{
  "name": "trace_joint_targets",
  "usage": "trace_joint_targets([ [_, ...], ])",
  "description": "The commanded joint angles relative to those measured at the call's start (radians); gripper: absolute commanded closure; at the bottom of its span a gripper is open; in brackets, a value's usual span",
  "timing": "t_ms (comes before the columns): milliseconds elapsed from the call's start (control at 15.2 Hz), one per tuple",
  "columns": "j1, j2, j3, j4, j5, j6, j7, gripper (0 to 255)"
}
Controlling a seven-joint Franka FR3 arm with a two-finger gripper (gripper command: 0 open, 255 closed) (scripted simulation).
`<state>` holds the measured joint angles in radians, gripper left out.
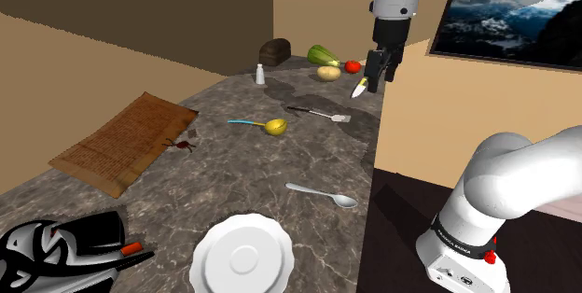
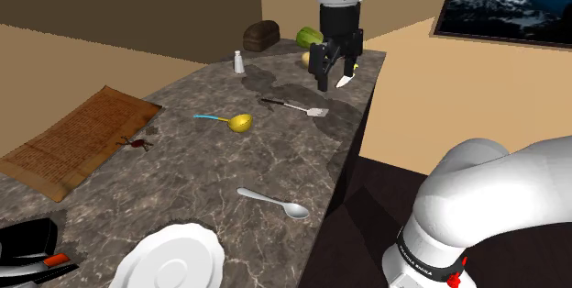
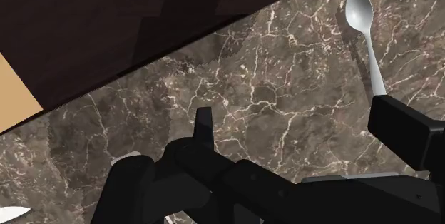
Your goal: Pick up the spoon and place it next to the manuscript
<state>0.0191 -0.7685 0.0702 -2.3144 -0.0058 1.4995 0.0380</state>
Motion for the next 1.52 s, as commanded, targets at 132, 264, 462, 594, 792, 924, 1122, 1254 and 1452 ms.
trace_joint_targets([
  [132, 0.017, -0.030, 0.014, -0.077, 0.028, 0.071, 0.010, 0],
  [264, 0.035, -0.054, 0.029, -0.150, 0.058, 0.144, 0.020, 0],
  [462, 0.066, -0.079, 0.056, -0.251, 0.104, 0.258, 0.033, 0],
  [594, 0.089, -0.088, 0.077, -0.313, 0.136, 0.337, 0.041, 0],
  [792, 0.127, -0.084, 0.113, -0.397, 0.188, 0.464, 0.053, 0],
  [924, 0.155, -0.070, 0.139, -0.446, 0.224, 0.555, 0.060, 0],
  [1122, 0.200, -0.027, 0.183, -0.507, 0.281, 0.702, 0.070, 0],
  [1254, 0.231, 0.018, 0.213, -0.539, 0.320, 0.807, 0.075, 0],
  [1452, 0.277, 0.111, 0.260, -0.571, 0.378, 0.977, 0.080, 0],
])
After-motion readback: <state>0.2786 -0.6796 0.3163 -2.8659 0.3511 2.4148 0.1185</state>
